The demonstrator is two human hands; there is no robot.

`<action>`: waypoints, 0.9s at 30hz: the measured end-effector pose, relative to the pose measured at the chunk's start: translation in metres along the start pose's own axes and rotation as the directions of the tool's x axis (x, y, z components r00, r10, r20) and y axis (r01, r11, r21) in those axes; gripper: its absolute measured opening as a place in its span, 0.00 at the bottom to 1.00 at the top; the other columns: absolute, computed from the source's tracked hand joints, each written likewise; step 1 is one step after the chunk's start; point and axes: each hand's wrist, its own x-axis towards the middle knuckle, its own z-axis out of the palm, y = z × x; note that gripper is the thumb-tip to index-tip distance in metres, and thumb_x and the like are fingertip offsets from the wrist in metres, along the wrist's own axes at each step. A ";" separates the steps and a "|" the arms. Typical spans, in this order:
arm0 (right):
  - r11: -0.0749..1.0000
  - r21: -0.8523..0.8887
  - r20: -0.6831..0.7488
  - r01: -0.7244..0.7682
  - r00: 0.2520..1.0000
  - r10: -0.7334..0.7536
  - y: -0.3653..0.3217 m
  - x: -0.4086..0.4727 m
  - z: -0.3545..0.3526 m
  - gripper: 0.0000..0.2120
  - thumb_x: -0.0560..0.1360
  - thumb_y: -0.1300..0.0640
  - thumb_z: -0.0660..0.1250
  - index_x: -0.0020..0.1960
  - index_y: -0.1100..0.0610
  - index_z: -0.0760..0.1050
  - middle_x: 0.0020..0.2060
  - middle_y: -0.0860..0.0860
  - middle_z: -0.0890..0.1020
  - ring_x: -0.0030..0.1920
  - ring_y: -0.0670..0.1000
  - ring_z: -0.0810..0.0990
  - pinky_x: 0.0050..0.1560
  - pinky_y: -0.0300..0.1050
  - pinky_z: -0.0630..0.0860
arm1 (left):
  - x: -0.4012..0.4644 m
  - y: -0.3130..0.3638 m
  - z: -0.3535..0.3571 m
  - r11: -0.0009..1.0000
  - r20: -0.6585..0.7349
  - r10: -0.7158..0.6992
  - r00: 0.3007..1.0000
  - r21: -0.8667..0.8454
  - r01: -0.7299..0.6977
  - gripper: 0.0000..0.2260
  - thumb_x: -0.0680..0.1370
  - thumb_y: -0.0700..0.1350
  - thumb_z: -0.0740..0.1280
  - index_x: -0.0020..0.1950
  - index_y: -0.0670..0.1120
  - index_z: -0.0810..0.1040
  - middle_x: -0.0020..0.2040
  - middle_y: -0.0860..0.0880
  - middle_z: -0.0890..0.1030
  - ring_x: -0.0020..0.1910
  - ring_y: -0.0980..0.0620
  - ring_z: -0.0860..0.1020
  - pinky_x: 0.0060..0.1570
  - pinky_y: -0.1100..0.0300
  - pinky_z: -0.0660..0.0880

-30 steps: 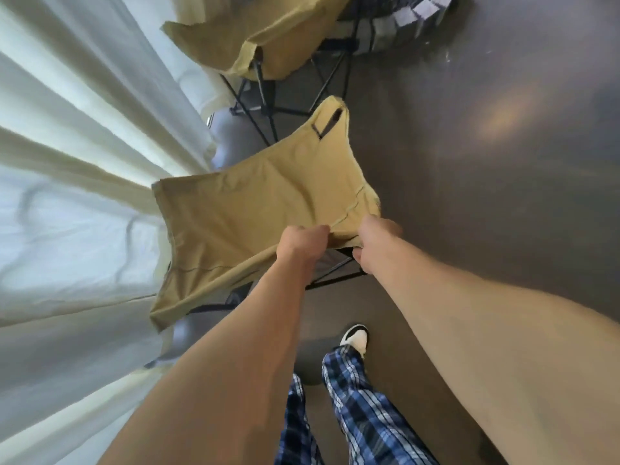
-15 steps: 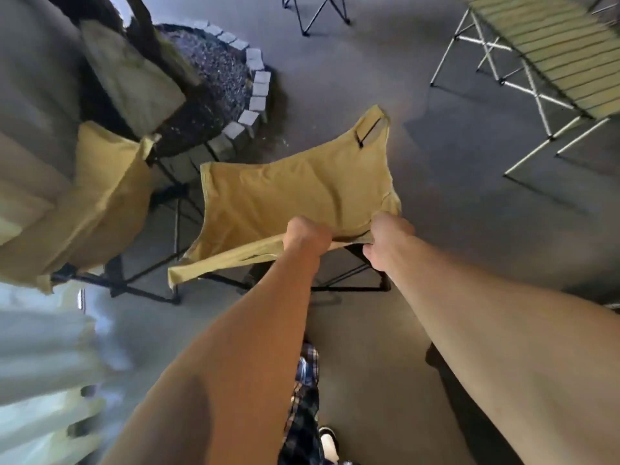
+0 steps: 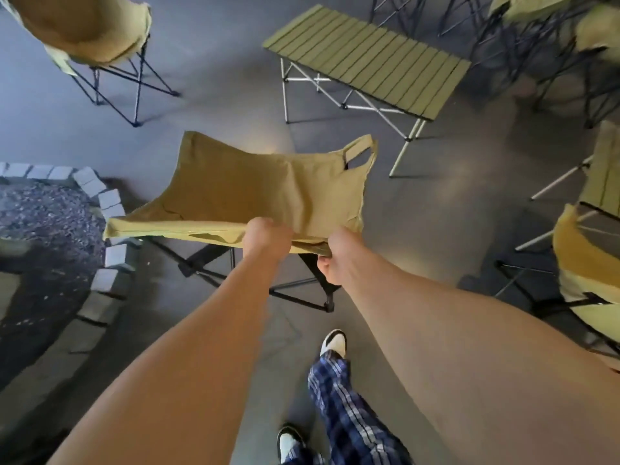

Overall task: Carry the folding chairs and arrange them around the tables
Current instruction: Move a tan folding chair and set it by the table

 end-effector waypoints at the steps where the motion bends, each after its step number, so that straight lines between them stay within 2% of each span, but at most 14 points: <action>1: 0.999 0.026 -0.016 -0.029 0.999 0.029 -0.011 0.017 -0.001 0.05 0.80 0.59 0.55 0.45 0.55 0.66 0.40 0.50 0.67 0.34 0.48 0.67 0.28 0.41 0.70 | 0.008 0.013 0.002 0.995 -0.004 -0.013 1.000 -0.099 0.012 0.10 0.77 0.33 0.57 0.41 0.45 0.72 0.37 0.48 0.73 0.40 0.46 0.75 0.38 0.57 0.72; 2: 0.996 0.076 -0.057 -0.055 0.997 0.059 -0.033 0.032 0.000 0.04 0.78 0.59 0.56 0.51 0.55 0.69 0.42 0.50 0.70 0.34 0.49 0.67 0.28 0.41 0.66 | 0.028 0.032 0.010 0.983 0.001 -0.011 1.000 -0.181 0.011 0.12 0.77 0.33 0.57 0.37 0.48 0.70 0.37 0.49 0.73 0.41 0.45 0.75 0.39 0.56 0.72; 4: 0.985 0.161 -0.129 -0.064 0.988 0.086 -0.073 0.058 0.005 0.12 0.75 0.58 0.56 0.57 0.50 0.70 0.45 0.49 0.70 0.34 0.50 0.66 0.24 0.41 0.64 | 0.065 0.064 0.025 0.989 0.000 0.015 1.000 -0.149 -0.015 0.16 0.76 0.34 0.57 0.34 0.52 0.69 0.39 0.49 0.75 0.41 0.46 0.75 0.40 0.56 0.72; 7: 0.982 0.176 -0.158 -0.070 0.983 0.099 -0.122 0.100 0.006 0.10 0.75 0.59 0.54 0.53 0.50 0.69 0.40 0.48 0.68 0.31 0.49 0.63 0.18 0.35 0.61 | 0.115 0.112 0.050 0.992 0.041 0.036 0.999 -0.122 -0.031 0.16 0.75 0.33 0.57 0.34 0.52 0.70 0.39 0.47 0.76 0.42 0.45 0.74 0.41 0.55 0.72; 11: 0.946 0.297 -0.196 -0.126 0.962 0.189 -0.189 0.166 -0.008 0.09 0.72 0.62 0.53 0.45 0.52 0.69 0.41 0.47 0.69 0.35 0.48 0.63 0.24 0.39 0.59 | 0.181 0.181 0.092 0.999 0.119 0.031 0.992 -0.040 -0.027 0.17 0.75 0.33 0.57 0.34 0.53 0.69 0.39 0.47 0.77 0.38 0.47 0.74 0.36 0.59 0.70; 13: 0.946 0.306 -0.212 -0.105 0.962 0.175 -0.214 0.186 -0.012 0.09 0.72 0.63 0.51 0.43 0.53 0.68 0.41 0.48 0.67 0.37 0.48 0.62 0.27 0.39 0.59 | 0.202 0.206 0.108 0.999 0.139 0.037 0.990 -0.021 -0.035 0.17 0.75 0.33 0.57 0.34 0.53 0.69 0.37 0.48 0.76 0.37 0.48 0.73 0.34 0.59 0.70; 16: 0.928 0.364 -0.248 -0.079 0.952 0.178 -0.245 0.221 -0.016 0.13 0.74 0.64 0.49 0.45 0.52 0.69 0.42 0.49 0.67 0.36 0.48 0.62 0.26 0.40 0.59 | 0.243 0.235 0.133 0.997 0.196 0.047 0.979 0.047 -0.057 0.14 0.74 0.32 0.57 0.35 0.47 0.73 0.32 0.48 0.73 0.31 0.50 0.69 0.30 0.61 0.66; 19: 0.906 0.419 -0.302 -0.062 0.931 0.203 -0.276 0.256 -0.017 0.09 0.78 0.62 0.52 0.50 0.53 0.69 0.43 0.51 0.68 0.36 0.47 0.64 0.28 0.40 0.60 | 0.286 0.257 0.159 0.994 0.233 0.061 0.971 0.077 -0.081 0.11 0.74 0.32 0.56 0.43 0.41 0.78 0.34 0.44 0.74 0.28 0.52 0.66 0.24 0.65 0.63; 22: 0.883 0.470 -0.355 -0.015 0.912 0.205 -0.301 0.291 -0.019 0.07 0.80 0.62 0.54 0.50 0.54 0.68 0.38 0.50 0.69 0.33 0.47 0.66 0.29 0.40 0.65 | 0.330 0.269 0.186 0.991 0.265 0.049 0.963 0.104 -0.079 0.09 0.73 0.33 0.55 0.38 0.43 0.72 0.31 0.46 0.67 0.28 0.50 0.61 0.20 0.66 0.57; 23: 0.880 0.475 -0.367 -0.007 0.907 0.205 -0.305 0.299 -0.018 0.06 0.80 0.63 0.54 0.51 0.54 0.68 0.38 0.51 0.69 0.35 0.47 0.69 0.31 0.40 0.70 | 0.340 0.268 0.192 0.991 0.273 0.033 0.961 0.119 -0.068 0.09 0.73 0.33 0.55 0.36 0.43 0.69 0.30 0.48 0.65 0.29 0.50 0.60 0.22 0.65 0.56; 24: 0.878 0.479 -0.376 -0.007 0.902 0.212 -0.303 0.311 -0.017 0.06 0.81 0.63 0.55 0.53 0.55 0.68 0.41 0.51 0.70 0.39 0.47 0.72 0.39 0.43 0.77 | 0.352 0.266 0.198 0.988 0.283 0.006 0.959 0.145 -0.049 0.10 0.74 0.33 0.55 0.35 0.44 0.67 0.30 0.48 0.65 0.29 0.50 0.59 0.24 0.65 0.56; 25: 0.875 0.484 -0.370 -0.011 0.903 0.216 -0.301 0.321 -0.016 0.06 0.80 0.63 0.55 0.55 0.57 0.69 0.44 0.52 0.72 0.45 0.49 0.75 0.52 0.47 0.79 | 0.362 0.262 0.204 0.986 0.299 -0.015 0.954 0.162 -0.035 0.11 0.74 0.33 0.54 0.34 0.44 0.67 0.31 0.48 0.65 0.29 0.49 0.60 0.25 0.64 0.58; 26: 0.884 0.467 -0.357 -0.013 0.912 0.202 -0.299 0.334 -0.019 0.08 0.80 0.63 0.57 0.57 0.58 0.71 0.48 0.53 0.74 0.51 0.53 0.77 0.58 0.51 0.77 | 0.371 0.260 0.212 0.984 0.318 -0.024 0.948 0.175 -0.033 0.12 0.75 0.33 0.55 0.34 0.46 0.68 0.33 0.47 0.68 0.30 0.49 0.62 0.27 0.63 0.60; 27: 0.879 0.476 -0.359 -0.009 0.911 0.203 -0.296 0.348 -0.027 0.11 0.79 0.63 0.57 0.60 0.59 0.72 0.53 0.54 0.76 0.54 0.55 0.77 0.57 0.52 0.77 | 0.376 0.260 0.219 0.977 0.342 -0.026 0.939 0.208 -0.048 0.12 0.75 0.34 0.55 0.35 0.47 0.69 0.36 0.46 0.71 0.31 0.48 0.65 0.29 0.61 0.64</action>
